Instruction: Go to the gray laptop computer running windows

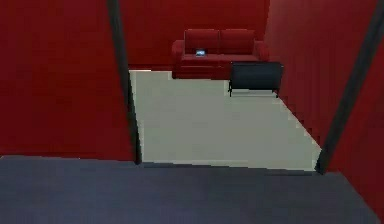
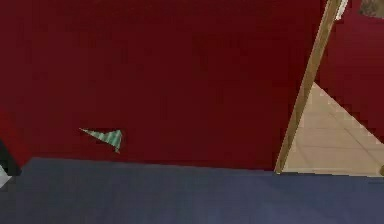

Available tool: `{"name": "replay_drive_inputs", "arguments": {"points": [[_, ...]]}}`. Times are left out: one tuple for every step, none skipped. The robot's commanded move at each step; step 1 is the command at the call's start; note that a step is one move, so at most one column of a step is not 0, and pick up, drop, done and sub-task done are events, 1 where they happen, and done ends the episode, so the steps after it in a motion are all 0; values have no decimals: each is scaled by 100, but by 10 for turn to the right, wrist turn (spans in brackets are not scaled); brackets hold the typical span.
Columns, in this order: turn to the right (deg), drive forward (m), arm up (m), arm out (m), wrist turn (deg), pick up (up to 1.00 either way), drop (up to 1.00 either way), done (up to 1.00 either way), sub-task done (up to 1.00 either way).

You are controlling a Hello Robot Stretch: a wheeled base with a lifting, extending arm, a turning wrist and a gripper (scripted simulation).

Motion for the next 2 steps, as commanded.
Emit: {"name": "replay_drive_inputs", "arguments": {"points": [[0, 100, 0, 0, 0, 0, 0, 0, 0], [30, 0, 0, 0, 0, 0, 0, 0, 0]]}}
